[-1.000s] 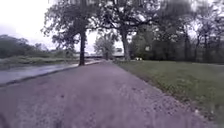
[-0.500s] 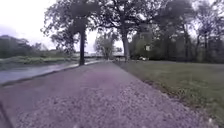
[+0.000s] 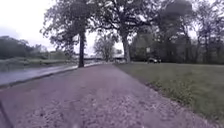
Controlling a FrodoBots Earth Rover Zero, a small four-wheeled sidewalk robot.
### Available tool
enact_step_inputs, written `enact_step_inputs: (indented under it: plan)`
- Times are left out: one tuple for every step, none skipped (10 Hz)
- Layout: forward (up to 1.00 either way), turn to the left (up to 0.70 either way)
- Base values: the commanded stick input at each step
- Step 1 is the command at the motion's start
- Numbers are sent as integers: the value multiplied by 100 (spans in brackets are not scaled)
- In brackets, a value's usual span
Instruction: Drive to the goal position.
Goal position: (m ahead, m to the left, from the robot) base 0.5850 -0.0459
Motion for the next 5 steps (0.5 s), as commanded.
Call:
enact_step_inputs:
  plan:
    - [70, 0]
    - [70, 0]
    - [70, 0]
    - [70, 0]
    - [70, 0]
